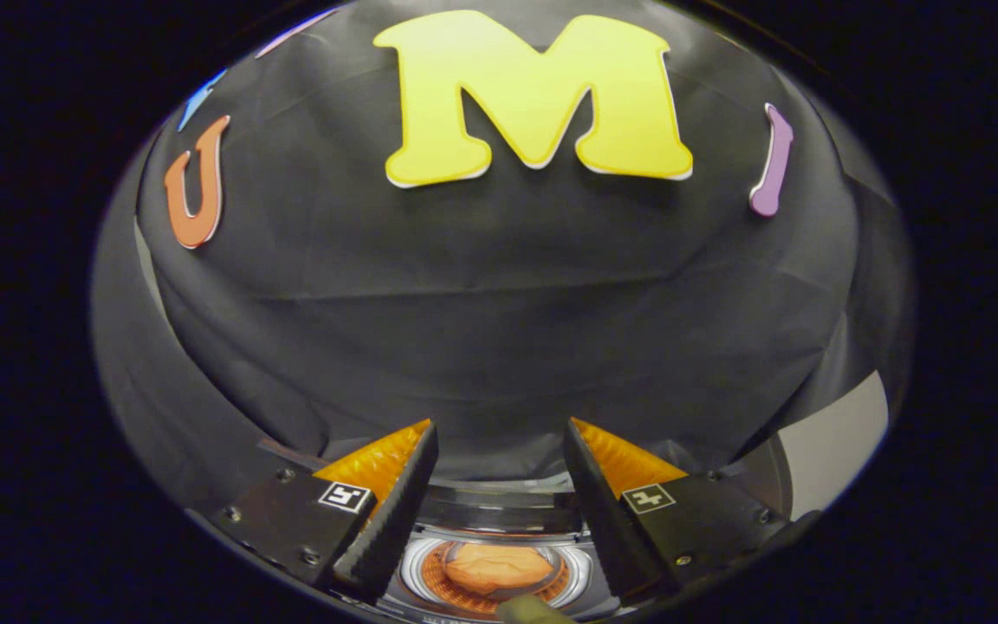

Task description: Put the clothes into the washing machine and then close the washing machine lid.

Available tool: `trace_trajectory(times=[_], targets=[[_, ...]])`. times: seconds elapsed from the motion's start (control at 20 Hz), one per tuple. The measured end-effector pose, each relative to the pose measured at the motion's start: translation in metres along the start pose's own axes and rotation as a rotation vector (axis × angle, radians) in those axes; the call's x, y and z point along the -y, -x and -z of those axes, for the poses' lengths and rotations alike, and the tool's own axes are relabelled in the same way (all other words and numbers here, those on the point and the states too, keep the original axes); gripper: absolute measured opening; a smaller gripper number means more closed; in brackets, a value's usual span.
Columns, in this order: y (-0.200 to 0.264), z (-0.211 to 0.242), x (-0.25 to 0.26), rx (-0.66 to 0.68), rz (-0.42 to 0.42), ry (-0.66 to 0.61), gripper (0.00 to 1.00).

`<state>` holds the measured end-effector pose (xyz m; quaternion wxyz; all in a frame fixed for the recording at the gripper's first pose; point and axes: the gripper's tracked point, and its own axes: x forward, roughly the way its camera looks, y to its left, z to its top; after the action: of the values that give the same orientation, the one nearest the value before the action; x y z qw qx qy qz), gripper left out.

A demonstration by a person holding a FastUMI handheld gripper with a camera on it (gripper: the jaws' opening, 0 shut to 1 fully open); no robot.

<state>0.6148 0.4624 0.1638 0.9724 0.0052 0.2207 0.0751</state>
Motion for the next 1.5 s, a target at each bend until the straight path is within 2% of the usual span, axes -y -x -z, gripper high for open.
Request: trace_trajectory(times=[0.1,0.6,1.0,1.5], targets=[[-0.010,0.010,0.000,-0.036,0.003,-0.024,0.91],[-0.011,0.015,0.006,0.045,0.079,-0.012,0.91],[0.028,0.044,0.002,0.061,0.077,-0.008,0.91],[0.046,0.069,0.003,0.079,0.059,0.004,0.91]])
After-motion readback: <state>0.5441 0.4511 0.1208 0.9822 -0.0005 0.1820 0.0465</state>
